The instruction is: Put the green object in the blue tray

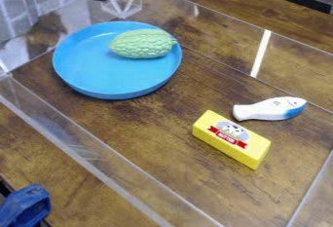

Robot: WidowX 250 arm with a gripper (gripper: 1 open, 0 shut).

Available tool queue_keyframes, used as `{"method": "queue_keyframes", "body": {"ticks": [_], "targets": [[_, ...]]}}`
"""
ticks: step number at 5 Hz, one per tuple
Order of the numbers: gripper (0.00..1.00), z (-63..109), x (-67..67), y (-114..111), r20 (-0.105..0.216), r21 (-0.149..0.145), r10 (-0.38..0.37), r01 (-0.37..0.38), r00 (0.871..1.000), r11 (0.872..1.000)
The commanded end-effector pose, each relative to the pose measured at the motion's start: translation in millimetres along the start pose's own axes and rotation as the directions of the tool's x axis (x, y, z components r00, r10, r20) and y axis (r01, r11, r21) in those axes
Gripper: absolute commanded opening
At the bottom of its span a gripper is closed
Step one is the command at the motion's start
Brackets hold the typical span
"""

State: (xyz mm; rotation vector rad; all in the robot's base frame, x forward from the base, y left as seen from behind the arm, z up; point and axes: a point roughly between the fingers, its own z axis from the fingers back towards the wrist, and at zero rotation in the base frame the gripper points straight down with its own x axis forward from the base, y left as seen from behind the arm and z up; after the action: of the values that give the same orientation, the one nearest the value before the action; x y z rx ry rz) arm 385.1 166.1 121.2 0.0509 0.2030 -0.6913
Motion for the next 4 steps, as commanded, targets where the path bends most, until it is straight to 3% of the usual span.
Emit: {"method": "queue_keyframes", "body": {"ticks": [1, 2, 3, 4], "targets": [[1.00, 53.7, -13.4, 1, 0.075, 0.120, -0.009, 0.000, 0.997, 0.993], [1.00, 47.3, -18.9, 11, 0.071, 0.124, -0.041, 0.032, 0.997, 0.992], [1.00, 43.7, -22.2, 15, 0.060, 0.110, 0.010, -0.016, 0.998, 0.994], [1.00, 31.3, -13.9, 24, 0.042, 0.122, -0.025, 0.020, 0.999, 0.992]]}}
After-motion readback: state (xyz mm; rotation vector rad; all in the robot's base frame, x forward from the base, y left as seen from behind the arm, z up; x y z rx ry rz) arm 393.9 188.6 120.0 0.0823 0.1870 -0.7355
